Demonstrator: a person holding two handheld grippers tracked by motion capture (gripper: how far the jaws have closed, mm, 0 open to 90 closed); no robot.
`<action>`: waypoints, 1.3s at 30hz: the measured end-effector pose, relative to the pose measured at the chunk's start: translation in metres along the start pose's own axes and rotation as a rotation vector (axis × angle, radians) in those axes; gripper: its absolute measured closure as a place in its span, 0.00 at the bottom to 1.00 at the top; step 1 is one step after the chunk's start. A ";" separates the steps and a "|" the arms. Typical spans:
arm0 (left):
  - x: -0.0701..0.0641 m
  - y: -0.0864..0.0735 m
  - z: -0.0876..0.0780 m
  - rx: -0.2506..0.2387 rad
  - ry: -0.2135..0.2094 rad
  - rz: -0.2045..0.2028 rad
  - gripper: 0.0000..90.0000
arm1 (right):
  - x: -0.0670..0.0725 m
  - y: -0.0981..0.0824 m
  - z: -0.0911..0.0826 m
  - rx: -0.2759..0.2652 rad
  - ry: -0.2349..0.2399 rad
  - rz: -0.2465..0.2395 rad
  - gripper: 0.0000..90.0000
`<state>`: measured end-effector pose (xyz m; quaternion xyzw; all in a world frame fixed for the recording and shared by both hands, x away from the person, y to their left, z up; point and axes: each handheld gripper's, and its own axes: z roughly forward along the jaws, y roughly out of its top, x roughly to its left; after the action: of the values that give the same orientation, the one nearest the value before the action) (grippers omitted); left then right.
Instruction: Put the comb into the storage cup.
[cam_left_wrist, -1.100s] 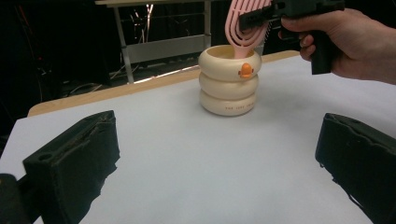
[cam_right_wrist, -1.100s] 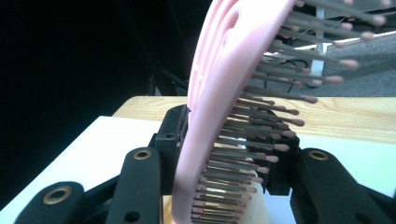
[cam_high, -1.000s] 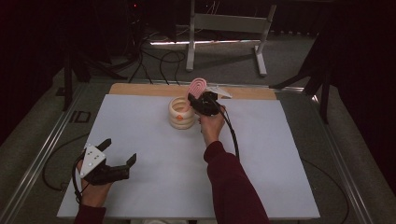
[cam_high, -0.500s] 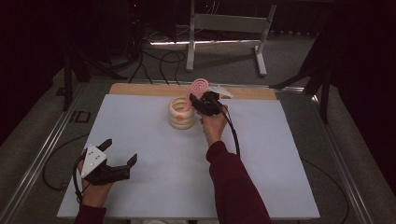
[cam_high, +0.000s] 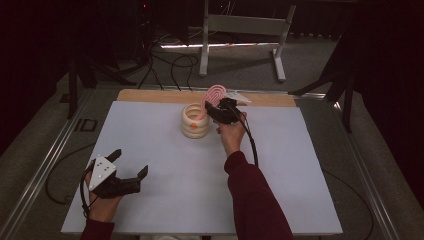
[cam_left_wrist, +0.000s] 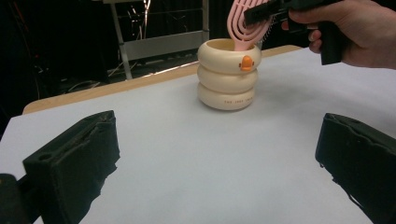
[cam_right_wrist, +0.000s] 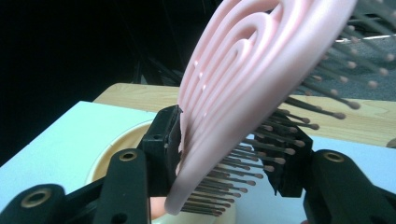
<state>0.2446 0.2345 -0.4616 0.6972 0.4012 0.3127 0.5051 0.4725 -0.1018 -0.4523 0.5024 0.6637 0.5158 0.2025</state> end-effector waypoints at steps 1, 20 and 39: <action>0.000 0.000 0.000 0.002 0.000 0.001 0.00 | -0.001 0.000 0.000 0.002 0.000 -0.001 0.56; -0.002 0.000 0.002 0.007 -0.002 0.007 0.00 | -0.010 0.004 -0.011 0.054 -0.006 -0.034 0.32; -0.003 -0.001 0.003 0.011 -0.006 0.011 0.00 | -0.014 0.008 -0.023 0.075 0.029 -0.082 0.15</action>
<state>0.2457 0.2305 -0.4633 0.7032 0.3975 0.3110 0.5008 0.4640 -0.1256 -0.4401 0.4745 0.7056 0.4890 0.1948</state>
